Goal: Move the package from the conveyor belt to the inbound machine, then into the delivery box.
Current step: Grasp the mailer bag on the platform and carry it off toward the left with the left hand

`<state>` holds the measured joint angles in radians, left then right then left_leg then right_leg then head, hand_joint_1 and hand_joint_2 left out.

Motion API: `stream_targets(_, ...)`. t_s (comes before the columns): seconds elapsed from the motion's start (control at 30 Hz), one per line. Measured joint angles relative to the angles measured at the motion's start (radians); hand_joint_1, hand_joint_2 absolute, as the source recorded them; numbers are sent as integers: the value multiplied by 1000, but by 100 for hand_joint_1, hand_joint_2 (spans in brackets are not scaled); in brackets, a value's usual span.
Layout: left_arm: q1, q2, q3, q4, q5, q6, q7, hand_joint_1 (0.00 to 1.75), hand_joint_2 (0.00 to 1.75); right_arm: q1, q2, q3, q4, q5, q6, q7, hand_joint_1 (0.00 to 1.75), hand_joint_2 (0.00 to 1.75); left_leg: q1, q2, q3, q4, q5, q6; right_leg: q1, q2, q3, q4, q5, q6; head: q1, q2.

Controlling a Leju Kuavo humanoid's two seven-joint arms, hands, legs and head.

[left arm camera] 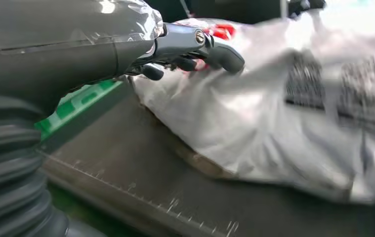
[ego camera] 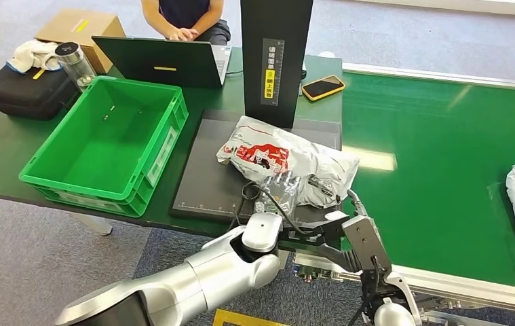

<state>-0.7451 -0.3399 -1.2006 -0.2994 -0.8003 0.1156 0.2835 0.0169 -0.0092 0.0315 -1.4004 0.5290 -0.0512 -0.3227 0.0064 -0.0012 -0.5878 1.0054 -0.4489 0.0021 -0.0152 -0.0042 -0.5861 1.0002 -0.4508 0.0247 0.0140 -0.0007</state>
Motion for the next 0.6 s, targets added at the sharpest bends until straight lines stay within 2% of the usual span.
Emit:
stream_targets(0.07,6,0,-2,17,8,90,2,0,175,7,-8,4,-8,8,-20,10,0,175,0,0,0,0,0,0,0,0,0,0,0,0,0,0)
stream_targets(0.13,7,0,-2,32,12,133,-1,0,175,9,-13,7,-13,15,-33,15,0,175,0,0,0,0,0,0,0,0,0,0,0,0,0,0)
stream_targets(0.6,9,0,-2,68,16,143,-3,0,175,12,-21,13,-22,17,-38,18,0,175,0,0,0,0,0,0,0,0,0,0,0,0,0,0)
